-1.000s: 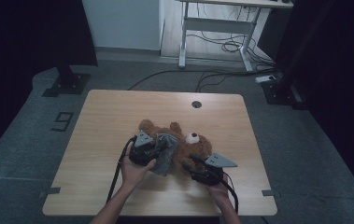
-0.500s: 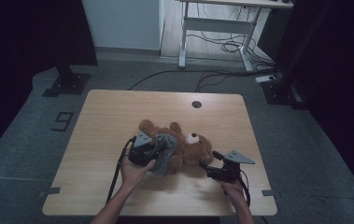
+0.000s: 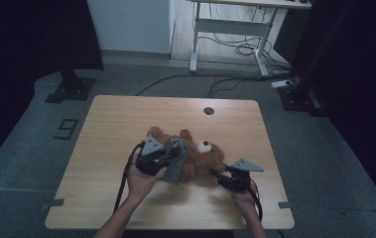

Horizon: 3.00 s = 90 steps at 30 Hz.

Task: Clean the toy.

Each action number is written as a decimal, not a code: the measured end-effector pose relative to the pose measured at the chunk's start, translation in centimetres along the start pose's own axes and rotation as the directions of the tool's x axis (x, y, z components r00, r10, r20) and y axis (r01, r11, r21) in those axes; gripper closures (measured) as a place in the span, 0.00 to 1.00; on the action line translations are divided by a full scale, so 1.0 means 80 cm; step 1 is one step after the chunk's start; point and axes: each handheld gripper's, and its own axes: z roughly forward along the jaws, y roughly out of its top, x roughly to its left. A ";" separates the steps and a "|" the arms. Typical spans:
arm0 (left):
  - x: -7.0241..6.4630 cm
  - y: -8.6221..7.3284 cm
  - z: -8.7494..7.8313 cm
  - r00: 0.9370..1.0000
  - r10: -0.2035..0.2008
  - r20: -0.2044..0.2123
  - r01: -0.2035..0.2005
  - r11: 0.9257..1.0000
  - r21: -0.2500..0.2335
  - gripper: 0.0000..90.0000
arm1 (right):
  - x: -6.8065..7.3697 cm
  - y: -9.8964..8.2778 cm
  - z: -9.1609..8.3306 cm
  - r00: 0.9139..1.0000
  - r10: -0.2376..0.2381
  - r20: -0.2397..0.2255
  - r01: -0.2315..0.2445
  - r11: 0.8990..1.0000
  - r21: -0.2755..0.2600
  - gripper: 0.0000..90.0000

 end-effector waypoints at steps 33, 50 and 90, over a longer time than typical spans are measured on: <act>-0.023 -0.055 0.044 0.993 -0.033 0.117 0.010 0.981 0.194 0.87 | -0.009 -0.003 -0.002 0.999 -0.007 -0.052 0.008 1.000 0.019 0.61; -0.051 -0.012 0.029 0.984 0.003 0.178 -0.020 0.995 0.099 0.87 | -0.011 -0.004 -0.002 0.998 -0.002 -0.060 0.003 1.000 0.015 0.61; 0.000 -0.067 0.031 0.990 -0.080 0.119 0.054 0.978 0.204 0.87 | -0.014 -0.006 -0.003 0.996 -0.019 -0.084 0.021 1.000 0.020 0.63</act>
